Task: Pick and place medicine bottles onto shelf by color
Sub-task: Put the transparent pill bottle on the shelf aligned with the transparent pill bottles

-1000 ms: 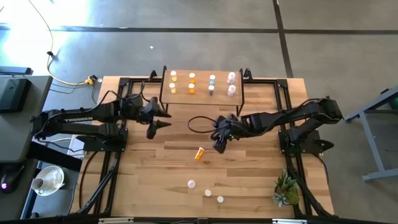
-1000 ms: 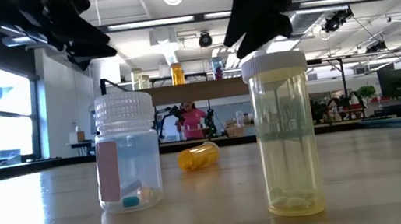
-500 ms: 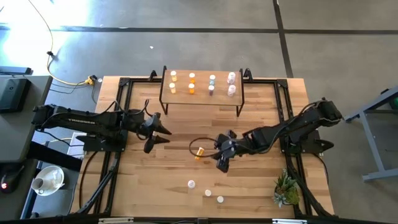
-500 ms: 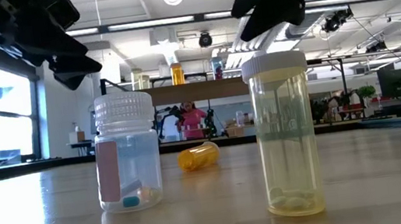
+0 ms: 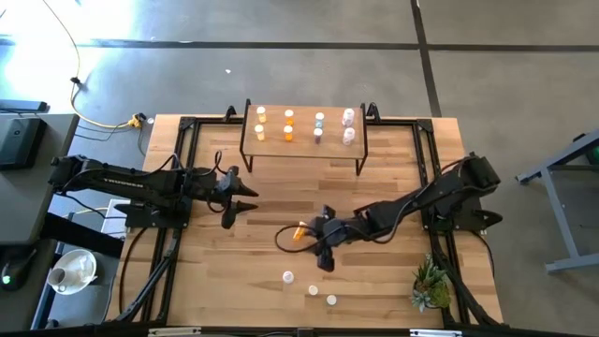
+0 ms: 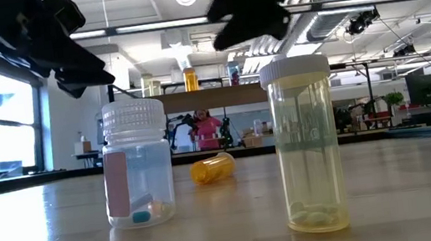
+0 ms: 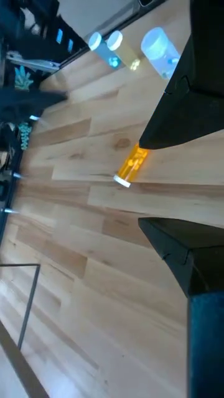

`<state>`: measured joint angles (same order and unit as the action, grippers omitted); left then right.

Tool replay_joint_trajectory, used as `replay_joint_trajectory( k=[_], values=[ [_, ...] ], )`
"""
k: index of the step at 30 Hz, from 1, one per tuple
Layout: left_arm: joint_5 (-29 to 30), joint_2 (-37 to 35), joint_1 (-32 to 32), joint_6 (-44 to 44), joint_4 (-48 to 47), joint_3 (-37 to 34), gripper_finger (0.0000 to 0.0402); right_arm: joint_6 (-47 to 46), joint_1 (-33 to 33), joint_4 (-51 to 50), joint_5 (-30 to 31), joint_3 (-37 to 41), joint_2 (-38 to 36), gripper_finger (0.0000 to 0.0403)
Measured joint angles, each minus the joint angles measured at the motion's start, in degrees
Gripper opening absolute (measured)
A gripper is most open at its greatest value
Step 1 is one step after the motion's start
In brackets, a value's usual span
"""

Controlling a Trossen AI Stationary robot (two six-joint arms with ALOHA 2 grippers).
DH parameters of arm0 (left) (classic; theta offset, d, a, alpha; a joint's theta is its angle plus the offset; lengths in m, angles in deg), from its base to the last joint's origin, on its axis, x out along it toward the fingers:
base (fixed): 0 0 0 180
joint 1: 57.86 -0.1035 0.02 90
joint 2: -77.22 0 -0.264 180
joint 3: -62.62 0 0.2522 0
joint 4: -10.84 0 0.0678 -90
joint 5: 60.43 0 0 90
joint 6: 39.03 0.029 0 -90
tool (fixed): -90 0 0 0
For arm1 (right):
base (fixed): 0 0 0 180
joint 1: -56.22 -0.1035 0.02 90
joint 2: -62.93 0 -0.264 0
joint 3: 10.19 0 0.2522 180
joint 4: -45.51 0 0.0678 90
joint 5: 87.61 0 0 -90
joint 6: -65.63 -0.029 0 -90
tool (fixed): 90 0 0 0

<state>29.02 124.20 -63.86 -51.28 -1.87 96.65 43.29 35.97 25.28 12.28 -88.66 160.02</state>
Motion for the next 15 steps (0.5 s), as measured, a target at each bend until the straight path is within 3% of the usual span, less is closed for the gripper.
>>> replay_joint_trajectory(
  k=[4,15],
  values=[
    [0.0,0.0,-0.1,0.4,0.0,0.0,0.0181,1.9,0.0,8.6,-3.2,0.0,2.9,0.0211],
    [-0.2,0.0,0.0,0.4,-2.3,0.0,0.0181,-0.8,-1.2,24.8,-4.6,0.0,10.0,0.0211]
  ],
)
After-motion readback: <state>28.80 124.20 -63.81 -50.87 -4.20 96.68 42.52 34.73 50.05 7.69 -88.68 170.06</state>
